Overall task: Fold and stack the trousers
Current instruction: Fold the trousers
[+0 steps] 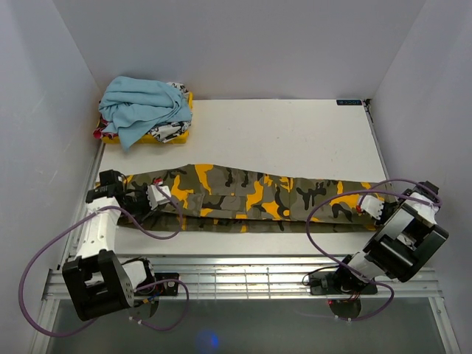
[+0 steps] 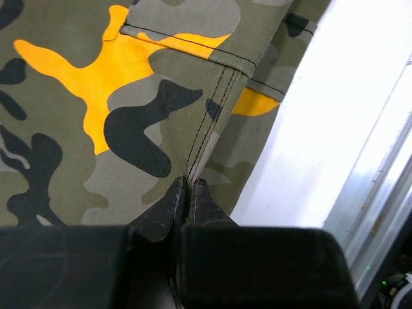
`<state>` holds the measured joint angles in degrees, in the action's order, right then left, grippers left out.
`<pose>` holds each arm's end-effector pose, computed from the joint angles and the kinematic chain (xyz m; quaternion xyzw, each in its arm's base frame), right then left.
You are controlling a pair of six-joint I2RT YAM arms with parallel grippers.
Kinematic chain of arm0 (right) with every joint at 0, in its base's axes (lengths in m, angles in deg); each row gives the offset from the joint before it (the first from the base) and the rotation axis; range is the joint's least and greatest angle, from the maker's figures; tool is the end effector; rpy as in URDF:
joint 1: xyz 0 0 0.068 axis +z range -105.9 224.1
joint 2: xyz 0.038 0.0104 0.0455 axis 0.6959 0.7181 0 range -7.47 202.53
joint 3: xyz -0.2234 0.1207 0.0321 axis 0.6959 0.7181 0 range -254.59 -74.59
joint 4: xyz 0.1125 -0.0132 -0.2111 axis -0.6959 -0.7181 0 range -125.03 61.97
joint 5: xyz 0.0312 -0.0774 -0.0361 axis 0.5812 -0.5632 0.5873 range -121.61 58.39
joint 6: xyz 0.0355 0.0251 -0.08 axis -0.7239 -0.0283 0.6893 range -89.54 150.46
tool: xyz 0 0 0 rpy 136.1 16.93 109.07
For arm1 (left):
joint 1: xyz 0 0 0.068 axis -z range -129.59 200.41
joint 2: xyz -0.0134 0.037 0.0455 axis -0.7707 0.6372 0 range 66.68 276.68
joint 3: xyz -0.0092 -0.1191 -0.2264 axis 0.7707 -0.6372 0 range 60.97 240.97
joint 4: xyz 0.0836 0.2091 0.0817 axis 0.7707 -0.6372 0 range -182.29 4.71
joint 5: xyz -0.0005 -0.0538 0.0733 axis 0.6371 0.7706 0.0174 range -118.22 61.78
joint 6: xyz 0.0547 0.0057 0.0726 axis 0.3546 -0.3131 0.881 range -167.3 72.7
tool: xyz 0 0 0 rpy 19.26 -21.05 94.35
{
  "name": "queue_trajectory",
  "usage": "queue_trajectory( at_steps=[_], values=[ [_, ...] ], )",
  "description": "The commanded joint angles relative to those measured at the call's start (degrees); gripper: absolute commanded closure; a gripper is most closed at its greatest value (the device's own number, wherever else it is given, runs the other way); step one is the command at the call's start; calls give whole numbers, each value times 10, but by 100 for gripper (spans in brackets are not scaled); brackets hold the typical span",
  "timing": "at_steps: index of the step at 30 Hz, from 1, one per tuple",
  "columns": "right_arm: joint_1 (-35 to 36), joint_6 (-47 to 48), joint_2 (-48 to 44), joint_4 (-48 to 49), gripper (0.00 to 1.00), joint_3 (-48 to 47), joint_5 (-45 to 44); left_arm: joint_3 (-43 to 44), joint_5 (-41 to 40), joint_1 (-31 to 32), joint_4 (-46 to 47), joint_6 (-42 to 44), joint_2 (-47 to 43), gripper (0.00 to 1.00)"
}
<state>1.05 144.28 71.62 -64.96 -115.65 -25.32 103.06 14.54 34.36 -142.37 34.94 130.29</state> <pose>0.1706 -0.1471 0.1166 -0.5791 0.8029 -0.1171 0.0795 0.1738 -0.0075 0.1776 0.5362 0.7566 -0.1673 0.3348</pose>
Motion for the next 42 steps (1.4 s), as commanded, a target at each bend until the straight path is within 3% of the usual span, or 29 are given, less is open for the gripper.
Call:
queue_trajectory(
  at_steps=[1,6,9,13,16,19,23,25,26,27,28,29,30,32,33,34,38,42],
  values=[
    [-5,75,3,13,92,-56,-11,-10,5,-6,-46,44,-2,100],
    [-5,65,-9,-17,92,-98,23,-101,-67,-6,38,28,39,100],
    [-6,62,-16,-31,92,-126,38,-125,-122,-6,84,13,94,100],
    [-7,70,-10,-35,92,-143,23,-121,-131,-6,95,5,135,100],
    [-7,79,-6,-16,92,-120,7,-74,-91,-6,64,4,116,100],
    [-5,101,-12,40,92,-50,-19,-9,-23,-3,-57,51,70,100],
    [-5,122,-4,93,92,14,-47,-13,-48,25,-80,84,43,99],
    [-5,120,6,105,92,15,-52,-32,-77,28,-81,102,54,93],
    [-5,117,18,106,92,12,-59,-45,-83,28,-80,106,56,83],
    [0,104,23,102,92,0,-60,-43,-76,28,-79,94,57,64],
    [1,98,26,91,91,-8,-61,-39,-71,28,-80,93,56,57],
    [2,92,30,83,85,-17,-60,-35,-65,28,-88,91,53,46],
    [2,88,31,74,69,-29,-58,-21,-57,28,-91,83,47,36],
    [2,75,28,23,48,-74,-32,3,-30,28,-106,52,29,26],
    [4,71,26,-4,33,-92,-21,36,-20,28,-110,35,26,21],
    [8,62,22,-27,28,-130,-5,57,-9,28,-115,12,26,15],
    [59,-36,12,-166,21,-236,70,184,41,19,-126,-183,75,15],
    [180,-166,34,-291,22,-323,137,307,85,3,-125,-292,193,12]
  ],
)
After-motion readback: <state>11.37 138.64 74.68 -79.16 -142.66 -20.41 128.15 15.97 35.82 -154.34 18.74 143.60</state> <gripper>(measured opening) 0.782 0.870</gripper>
